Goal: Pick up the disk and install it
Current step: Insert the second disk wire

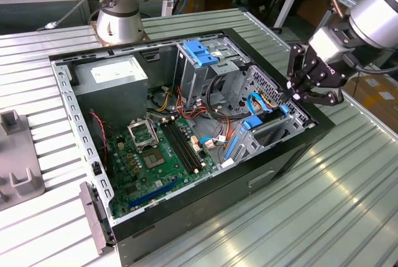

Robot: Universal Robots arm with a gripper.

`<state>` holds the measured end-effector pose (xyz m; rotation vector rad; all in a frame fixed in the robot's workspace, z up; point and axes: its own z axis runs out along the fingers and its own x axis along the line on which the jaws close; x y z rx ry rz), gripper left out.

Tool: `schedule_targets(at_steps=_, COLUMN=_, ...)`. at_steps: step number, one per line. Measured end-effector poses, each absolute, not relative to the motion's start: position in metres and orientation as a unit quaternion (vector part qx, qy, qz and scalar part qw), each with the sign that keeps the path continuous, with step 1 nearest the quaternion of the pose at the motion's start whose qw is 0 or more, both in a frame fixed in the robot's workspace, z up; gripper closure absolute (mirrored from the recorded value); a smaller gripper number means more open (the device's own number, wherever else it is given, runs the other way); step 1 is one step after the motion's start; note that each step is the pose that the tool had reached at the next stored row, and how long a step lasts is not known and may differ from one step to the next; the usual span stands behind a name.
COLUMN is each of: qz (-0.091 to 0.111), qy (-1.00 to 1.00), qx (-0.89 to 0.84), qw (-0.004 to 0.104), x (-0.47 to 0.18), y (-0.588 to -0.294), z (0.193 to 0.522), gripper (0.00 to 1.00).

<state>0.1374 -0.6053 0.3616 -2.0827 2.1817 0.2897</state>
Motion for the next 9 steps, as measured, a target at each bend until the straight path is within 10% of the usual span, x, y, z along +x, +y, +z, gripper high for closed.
schedule_targets(at_steps=9, qz=0.096, qy=0.719, qx=-0.686, qw=0.056, x=0.1414, y=-0.6053, z=0.3634, gripper=0.9)
